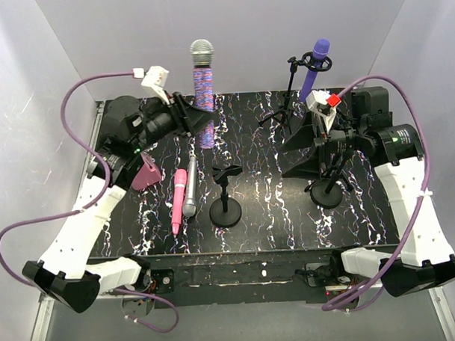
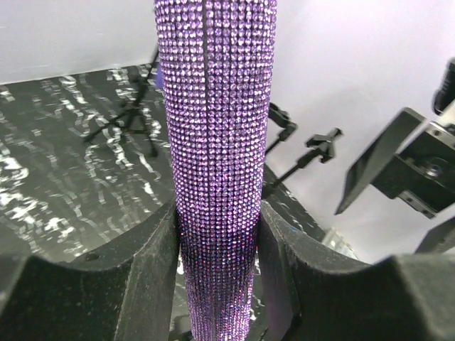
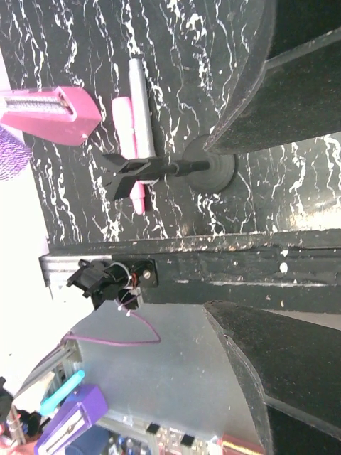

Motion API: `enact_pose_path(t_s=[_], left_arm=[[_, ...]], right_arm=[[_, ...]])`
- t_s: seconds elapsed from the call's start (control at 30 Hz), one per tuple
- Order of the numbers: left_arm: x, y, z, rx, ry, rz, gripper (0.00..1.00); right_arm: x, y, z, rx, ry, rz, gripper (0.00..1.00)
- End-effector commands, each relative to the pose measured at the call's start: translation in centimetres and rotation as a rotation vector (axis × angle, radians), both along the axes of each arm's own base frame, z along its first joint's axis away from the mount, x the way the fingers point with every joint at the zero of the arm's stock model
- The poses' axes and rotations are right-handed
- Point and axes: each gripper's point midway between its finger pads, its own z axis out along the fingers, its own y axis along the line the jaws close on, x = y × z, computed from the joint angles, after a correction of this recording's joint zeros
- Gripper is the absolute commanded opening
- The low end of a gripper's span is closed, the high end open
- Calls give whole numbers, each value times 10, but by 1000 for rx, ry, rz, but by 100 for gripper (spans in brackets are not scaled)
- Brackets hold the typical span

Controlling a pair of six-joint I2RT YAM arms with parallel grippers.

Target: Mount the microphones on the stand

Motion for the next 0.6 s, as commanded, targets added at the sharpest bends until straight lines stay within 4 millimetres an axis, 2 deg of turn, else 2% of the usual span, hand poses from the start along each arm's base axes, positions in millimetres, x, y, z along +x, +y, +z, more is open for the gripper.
enact_pose_path(t_s=[0.0,0.13,0.3,0.43,0.57], left_arm=[[-12,-29,51,-83,-139,-48,0],[-15,-52,57,-125,-157,-75,0],[-13,-80,64,-164,-202,-74,0],[-14,-100,71,-200,-229,-67,0],[-18,-114,73,-236,-239,-60,0]], right_arm=[[-12,8,25,60,7,62,89],[-10,15,32,67,28,68,89],[7,24,41,65,53,31,88],[13,36,53,93,84,43,88],[41,44,50,92,147,-83,88]])
